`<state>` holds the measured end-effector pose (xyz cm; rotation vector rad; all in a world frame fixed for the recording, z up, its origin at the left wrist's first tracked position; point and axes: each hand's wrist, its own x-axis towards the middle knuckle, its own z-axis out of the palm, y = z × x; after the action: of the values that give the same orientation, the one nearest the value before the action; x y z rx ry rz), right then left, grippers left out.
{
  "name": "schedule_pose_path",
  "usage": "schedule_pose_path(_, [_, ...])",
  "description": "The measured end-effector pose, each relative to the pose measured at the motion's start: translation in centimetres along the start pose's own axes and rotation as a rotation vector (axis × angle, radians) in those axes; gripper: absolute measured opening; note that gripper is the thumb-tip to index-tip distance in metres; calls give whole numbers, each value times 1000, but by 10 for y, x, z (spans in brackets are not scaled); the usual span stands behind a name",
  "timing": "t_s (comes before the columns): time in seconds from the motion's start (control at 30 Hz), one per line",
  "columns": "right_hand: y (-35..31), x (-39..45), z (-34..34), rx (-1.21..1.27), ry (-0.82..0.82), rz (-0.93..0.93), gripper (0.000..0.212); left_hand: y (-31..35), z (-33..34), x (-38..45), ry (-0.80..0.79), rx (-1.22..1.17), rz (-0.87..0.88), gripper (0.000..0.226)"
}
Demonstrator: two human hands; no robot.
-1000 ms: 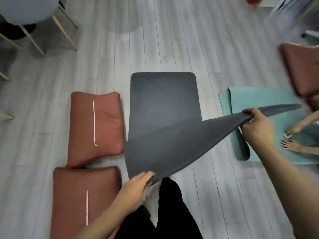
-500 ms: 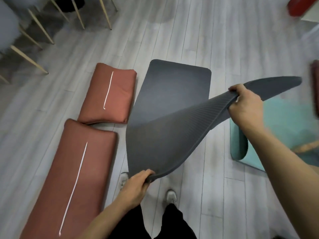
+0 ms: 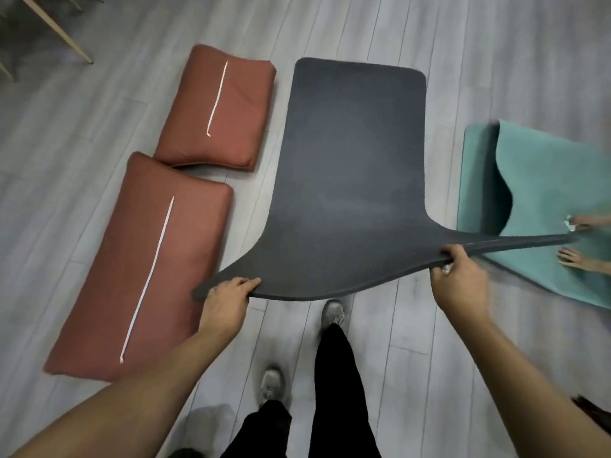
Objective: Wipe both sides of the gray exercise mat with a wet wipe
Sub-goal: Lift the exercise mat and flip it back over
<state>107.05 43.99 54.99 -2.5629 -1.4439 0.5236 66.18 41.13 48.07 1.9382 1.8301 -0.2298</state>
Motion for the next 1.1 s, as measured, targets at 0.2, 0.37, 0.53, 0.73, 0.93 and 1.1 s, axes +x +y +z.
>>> schedule_pose_path(0.2, [74, -104, 102, -50, -130, 176, 28, -45, 82, -45, 120, 98, 29, 50])
schedule_pose_path(0.37, [128, -185, 177, -43, -275, 218, 32, -79, 153, -89, 103, 149, 0, 48])
schedule_pose_path(0.53, [171, -224, 241, 5, -302, 228, 32, -93, 232, -122, 22, 163, -34, 48])
schedule_pose_path(0.73, [225, -247, 318, 20, -295, 173, 31, -106, 331, -142, 5, 185, -39, 50])
schedule_pose_path(0.93, [269, -290, 370, 51, -307, 192, 29, -109, 397, -172, -219, 206, -76, 55])
schedule_pose_path(1.1, [257, -339, 380, -23, -482, 102, 35, -106, 427, -234, -590, 174, -45, 65])
